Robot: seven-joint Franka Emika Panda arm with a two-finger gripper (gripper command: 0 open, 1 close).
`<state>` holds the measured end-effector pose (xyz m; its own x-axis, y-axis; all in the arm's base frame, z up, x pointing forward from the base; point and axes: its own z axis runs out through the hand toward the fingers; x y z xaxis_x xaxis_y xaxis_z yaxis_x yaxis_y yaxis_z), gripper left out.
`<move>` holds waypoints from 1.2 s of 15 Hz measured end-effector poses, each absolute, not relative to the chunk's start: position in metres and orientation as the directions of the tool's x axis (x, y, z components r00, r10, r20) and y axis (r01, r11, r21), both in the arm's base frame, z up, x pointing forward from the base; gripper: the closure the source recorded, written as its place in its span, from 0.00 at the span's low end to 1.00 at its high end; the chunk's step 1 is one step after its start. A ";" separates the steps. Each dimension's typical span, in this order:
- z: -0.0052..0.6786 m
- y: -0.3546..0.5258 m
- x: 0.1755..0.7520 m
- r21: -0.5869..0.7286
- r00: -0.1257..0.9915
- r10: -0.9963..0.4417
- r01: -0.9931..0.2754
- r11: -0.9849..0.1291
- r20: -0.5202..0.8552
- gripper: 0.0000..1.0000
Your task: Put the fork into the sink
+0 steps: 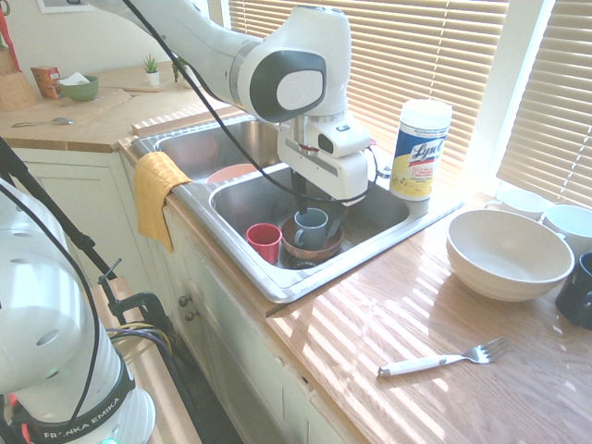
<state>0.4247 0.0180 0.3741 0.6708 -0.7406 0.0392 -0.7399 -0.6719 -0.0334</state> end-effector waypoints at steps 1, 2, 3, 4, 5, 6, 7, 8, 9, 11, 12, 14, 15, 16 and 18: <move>0.373 0.018 0.425 -0.032 0.671 -0.741 -0.740 -0.672 0.038 0.00; 0.373 0.017 0.425 -0.032 0.670 -0.741 -0.741 -0.671 0.038 0.00; 0.374 0.014 0.425 -0.032 0.663 -0.747 -0.747 -0.664 0.042 0.00; 0.376 0.006 0.426 -0.033 0.650 -0.758 -0.758 -0.652 0.047 0.00; 0.380 -0.008 0.427 -0.036 0.631 -0.774 -0.774 -0.633 0.052 0.00; 0.385 -0.028 0.427 -0.041 0.604 -0.795 -0.794 -0.607 0.056 0.00; 0.389 -0.053 0.424 -0.044 0.580 -0.813 -0.812 -0.582 0.059 0.00; 0.392 -0.078 0.419 -0.042 0.559 -0.827 -0.826 -0.562 0.059 0.00; 0.393 -0.102 0.413 -0.044 0.541 -0.839 -0.838 -0.544 0.060 0.00; 0.393 -0.144 0.400 -0.042 0.520 -0.852 -0.852 -0.522 0.060 0.00; 0.392 -0.162 0.393 -0.036 0.518 -0.853 -0.853 -0.520 0.062 0.00; 0.386 -0.191 0.382 -0.021 0.515 -0.854 -0.855 -0.518 0.072 0.00; 0.380 -0.206 0.378 -0.014 0.504 -0.860 -0.862 -0.507 0.085 0.00; 0.372 -0.218 0.375 -0.009 0.491 -0.867 -0.870 -0.494 0.088 0.00; 0.353 -0.233 0.372 0.000 0.472 -0.878 -0.881 -0.473 0.080 0.00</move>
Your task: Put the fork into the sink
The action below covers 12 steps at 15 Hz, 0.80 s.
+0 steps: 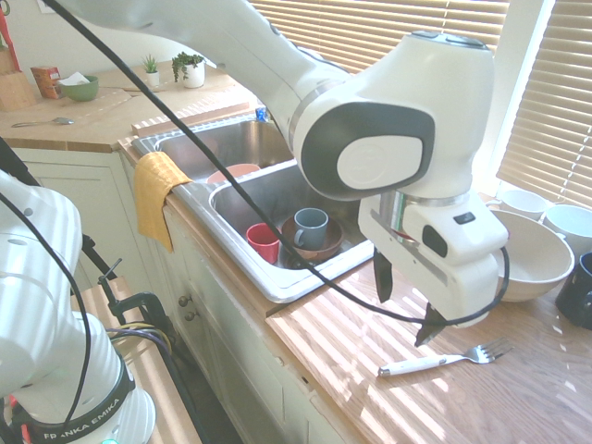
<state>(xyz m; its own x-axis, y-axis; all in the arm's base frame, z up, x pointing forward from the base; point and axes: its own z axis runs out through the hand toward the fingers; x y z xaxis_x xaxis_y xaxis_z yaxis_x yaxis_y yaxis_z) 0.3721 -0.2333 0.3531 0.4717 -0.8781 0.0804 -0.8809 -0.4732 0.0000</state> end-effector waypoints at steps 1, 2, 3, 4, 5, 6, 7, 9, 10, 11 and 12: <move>0.345 -0.237 0.373 0.006 0.467 -0.881 -0.884 -0.468 0.075 0.00; 0.337 -0.240 0.374 0.012 0.464 -0.883 -0.885 -0.465 0.070 0.00; 0.329 -0.243 0.375 0.017 0.463 -0.884 -0.886 -0.462 0.066 0.00; 0.324 -0.245 0.376 0.022 0.461 -0.885 -0.887 -0.461 0.063 0.00; 0.320 -0.248 0.377 0.027 0.460 -0.886 -0.888 -0.460 0.059 1.00; 0.318 -0.250 0.377 0.030 0.462 -0.885 -0.887 -0.461 0.056 1.00; 0.318 -0.252 0.378 0.030 0.465 -0.883 -0.885 -0.464 0.057 1.00; 0.319 -0.254 0.379 0.029 0.468 -0.882 -0.884 -0.467 0.060 1.00; 0.319 -0.254 0.379 0.029 0.469 -0.881 -0.883 -0.468 0.060 1.00; 0.319 -0.254 0.379 0.030 0.470 -0.881 -0.883 -0.469 0.060 1.00; 0.319 -0.255 0.378 0.030 0.471 -0.880 -0.882 -0.470 0.059 1.00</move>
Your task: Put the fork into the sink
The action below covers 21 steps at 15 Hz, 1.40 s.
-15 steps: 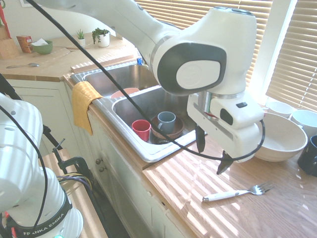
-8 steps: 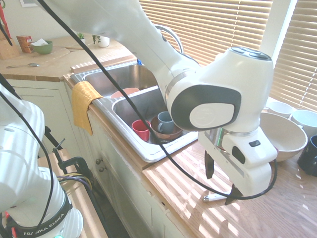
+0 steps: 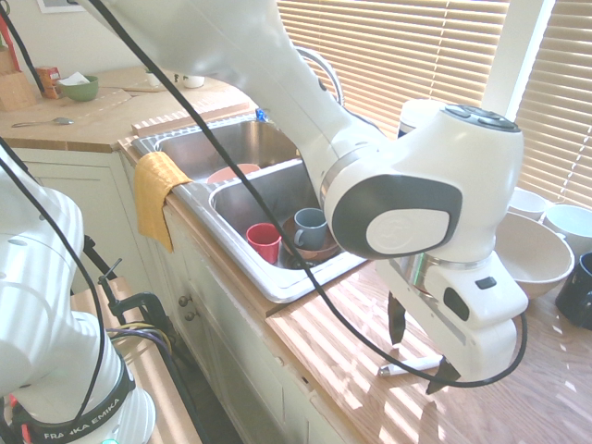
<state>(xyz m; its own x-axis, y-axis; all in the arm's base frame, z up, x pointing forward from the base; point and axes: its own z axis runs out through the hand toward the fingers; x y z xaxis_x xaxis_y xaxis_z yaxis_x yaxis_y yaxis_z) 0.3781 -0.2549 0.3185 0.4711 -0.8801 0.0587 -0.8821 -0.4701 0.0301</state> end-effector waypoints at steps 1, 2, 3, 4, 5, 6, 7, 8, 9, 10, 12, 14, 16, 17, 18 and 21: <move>0.318 -0.256 0.377 0.030 0.472 -0.880 -0.882 -0.471 0.058 1.00; 0.318 -0.256 0.377 0.030 0.472 -0.880 -0.882 -0.471 0.058 1.00; 0.318 -0.257 0.377 0.030 0.472 -0.880 -0.882 -0.471 0.058 1.00; 0.318 -0.257 0.377 0.030 0.472 -0.880 -0.882 -0.471 0.058 1.00; 0.318 -0.257 0.377 0.030 0.472 -0.880 -0.881 -0.471 0.058 1.00; 0.318 -0.257 0.377 0.030 0.472 -0.880 -0.881 -0.471 0.058 1.00; 0.318 -0.256 0.377 0.030 0.473 -0.879 -0.881 -0.472 0.058 1.00; 0.318 -0.256 0.378 0.030 0.475 -0.878 -0.880 -0.474 0.058 1.00; 0.318 -0.254 0.378 0.031 0.477 -0.877 -0.879 -0.476 0.057 1.00; 0.317 -0.253 0.378 0.030 0.479 -0.876 -0.878 -0.478 0.058 1.00; 0.314 -0.251 0.380 0.031 0.484 -0.873 -0.875 -0.483 0.058 1.00; 0.314 -0.249 0.381 0.029 0.488 -0.871 -0.873 -0.487 0.061 1.00; 0.315 -0.249 0.383 0.026 0.488 -0.870 -0.873 -0.488 0.066 1.00; 0.316 -0.249 0.383 0.025 0.488 -0.870 -0.873 -0.487 0.068 1.00; 0.316 -0.249 0.384 0.024 0.486 -0.872 -0.874 -0.485 0.068 1.00; 0.326 -0.250 0.385 0.004 0.474 -0.877 -0.880 -0.475 0.076 1.00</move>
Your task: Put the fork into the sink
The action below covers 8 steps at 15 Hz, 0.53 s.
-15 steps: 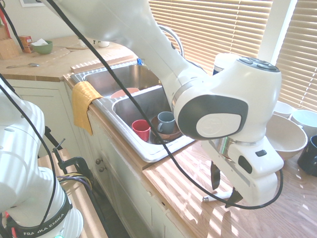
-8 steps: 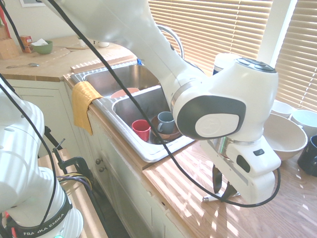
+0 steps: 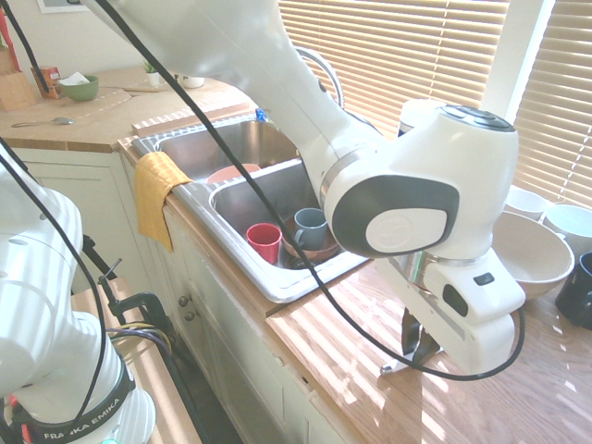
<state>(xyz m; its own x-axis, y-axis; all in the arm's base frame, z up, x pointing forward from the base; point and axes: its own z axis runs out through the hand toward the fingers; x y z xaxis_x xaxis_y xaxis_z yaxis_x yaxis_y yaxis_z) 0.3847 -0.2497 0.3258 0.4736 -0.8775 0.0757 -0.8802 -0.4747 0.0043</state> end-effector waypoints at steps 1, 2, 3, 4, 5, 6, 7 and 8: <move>0.339 -0.249 0.384 -0.016 0.467 -0.880 -0.883 -0.470 0.085 1.00; 0.358 -0.247 0.382 -0.040 0.462 -0.882 -0.883 -0.467 0.094 1.00; 0.383 -0.242 0.377 -0.067 0.460 -0.881 -0.881 -0.468 0.105 1.00; 0.407 -0.235 0.373 -0.093 0.463 -0.879 -0.876 -0.473 0.116 1.00; 0.430 -0.222 0.369 -0.114 0.476 -0.870 -0.865 -0.489 0.127 1.00; 0.450 -0.203 0.367 -0.132 0.500 -0.855 -0.846 -0.516 0.137 1.00; 0.465 -0.178 0.370 -0.149 0.531 -0.835 -0.822 -0.549 0.146 1.00; 0.473 -0.149 0.376 -0.157 0.563 -0.811 -0.797 -0.583 0.155 1.00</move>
<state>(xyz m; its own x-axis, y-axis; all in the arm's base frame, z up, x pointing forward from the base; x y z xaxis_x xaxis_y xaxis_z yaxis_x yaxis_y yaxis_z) 0.3763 -0.1489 0.4735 0.5635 -0.8114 0.1552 -0.7968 -0.5834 -0.1572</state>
